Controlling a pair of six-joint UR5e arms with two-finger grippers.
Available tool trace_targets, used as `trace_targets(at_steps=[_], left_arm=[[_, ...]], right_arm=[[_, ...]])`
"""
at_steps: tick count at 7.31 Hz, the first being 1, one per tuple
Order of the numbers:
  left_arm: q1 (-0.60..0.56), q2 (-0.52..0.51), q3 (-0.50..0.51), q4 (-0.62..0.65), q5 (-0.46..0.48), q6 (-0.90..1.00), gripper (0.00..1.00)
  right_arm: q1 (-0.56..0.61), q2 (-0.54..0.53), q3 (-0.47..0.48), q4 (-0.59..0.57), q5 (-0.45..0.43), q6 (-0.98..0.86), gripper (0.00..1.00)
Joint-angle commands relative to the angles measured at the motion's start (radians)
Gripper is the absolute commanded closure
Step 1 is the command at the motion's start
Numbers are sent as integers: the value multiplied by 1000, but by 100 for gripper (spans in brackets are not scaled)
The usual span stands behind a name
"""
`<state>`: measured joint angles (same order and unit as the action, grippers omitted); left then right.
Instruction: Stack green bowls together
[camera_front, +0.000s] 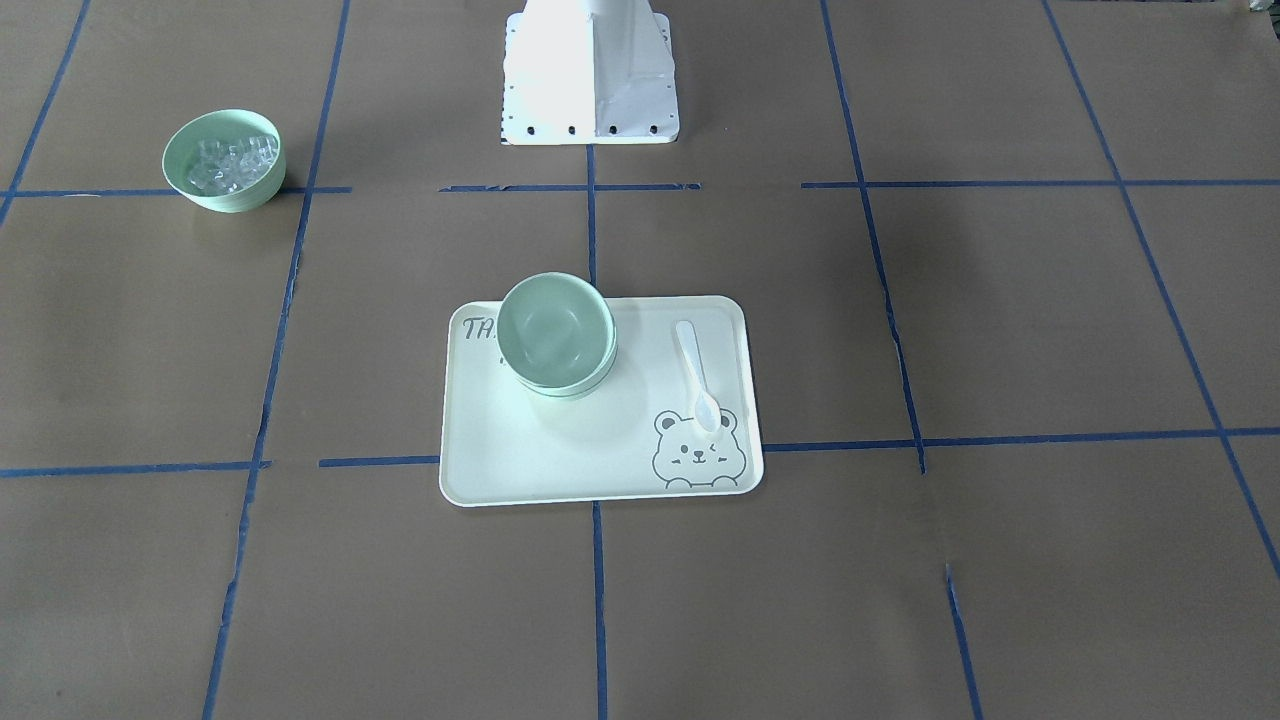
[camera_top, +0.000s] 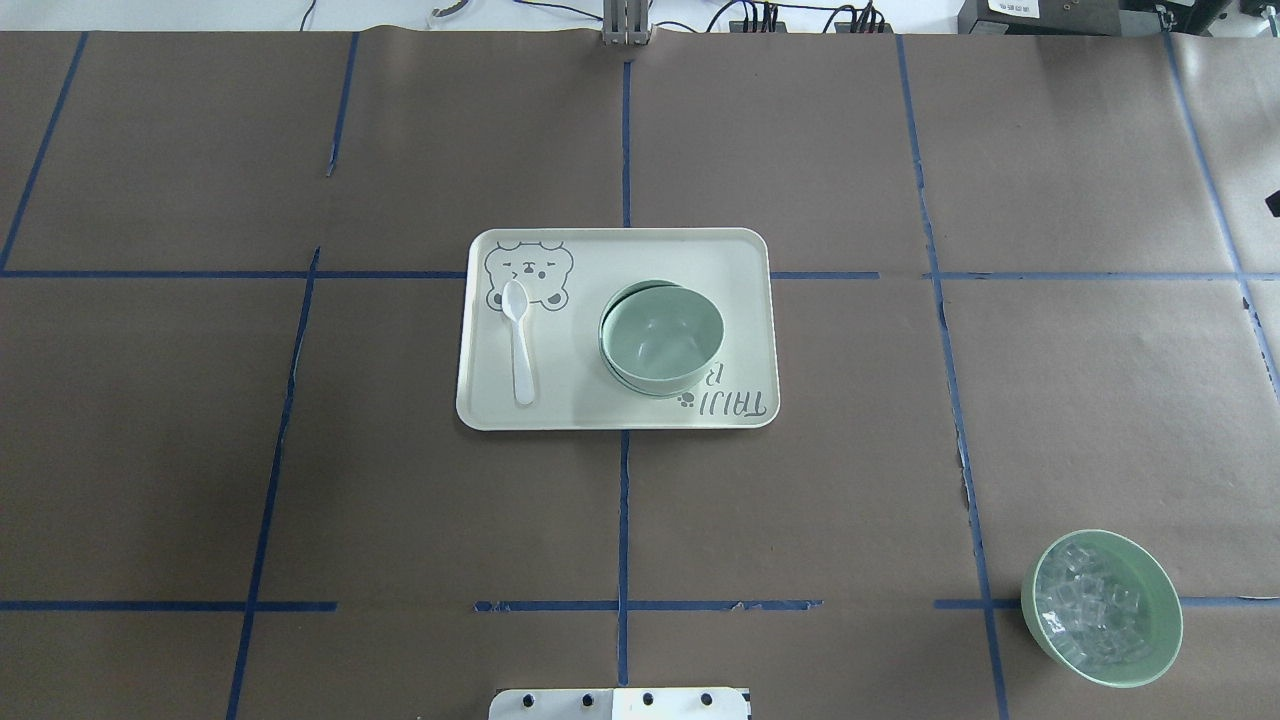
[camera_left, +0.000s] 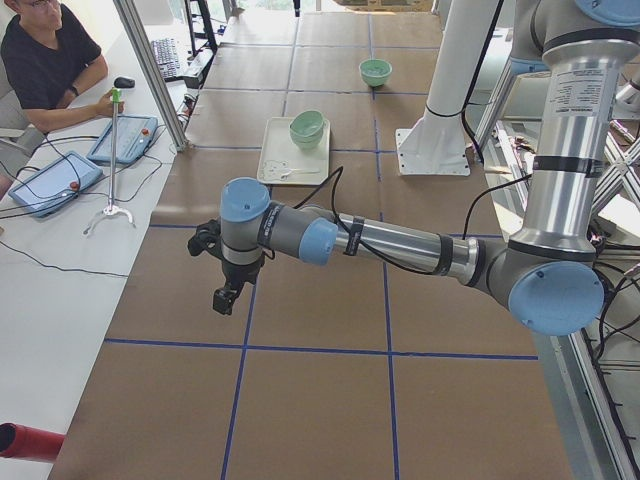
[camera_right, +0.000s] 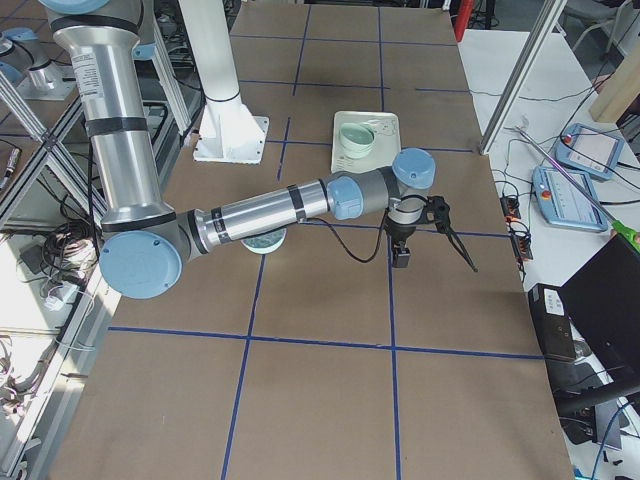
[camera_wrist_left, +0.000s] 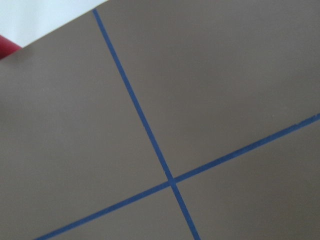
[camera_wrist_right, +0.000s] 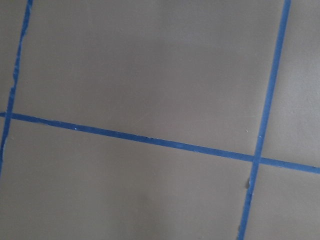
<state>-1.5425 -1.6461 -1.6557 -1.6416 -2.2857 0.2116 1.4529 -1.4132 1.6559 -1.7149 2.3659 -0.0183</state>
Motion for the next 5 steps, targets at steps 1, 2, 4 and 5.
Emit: trace_targets(at_steps=[1,2,4,5], left_arm=[[-8,6,10,112,-73,-52,0],[-4,23,7,100,-77,-169,0],[-1,23,5,103,-75,-170,0],[-1,38,1,98,-77,-169,0]], right_arm=[[30,-10,-67,-32,7,-98,0],[30,-12,-64,-34,-2,-88,0],[14,-1,-58,-29,-69,-86,0],[11,-6,-62,-25,-62,-84,0]])
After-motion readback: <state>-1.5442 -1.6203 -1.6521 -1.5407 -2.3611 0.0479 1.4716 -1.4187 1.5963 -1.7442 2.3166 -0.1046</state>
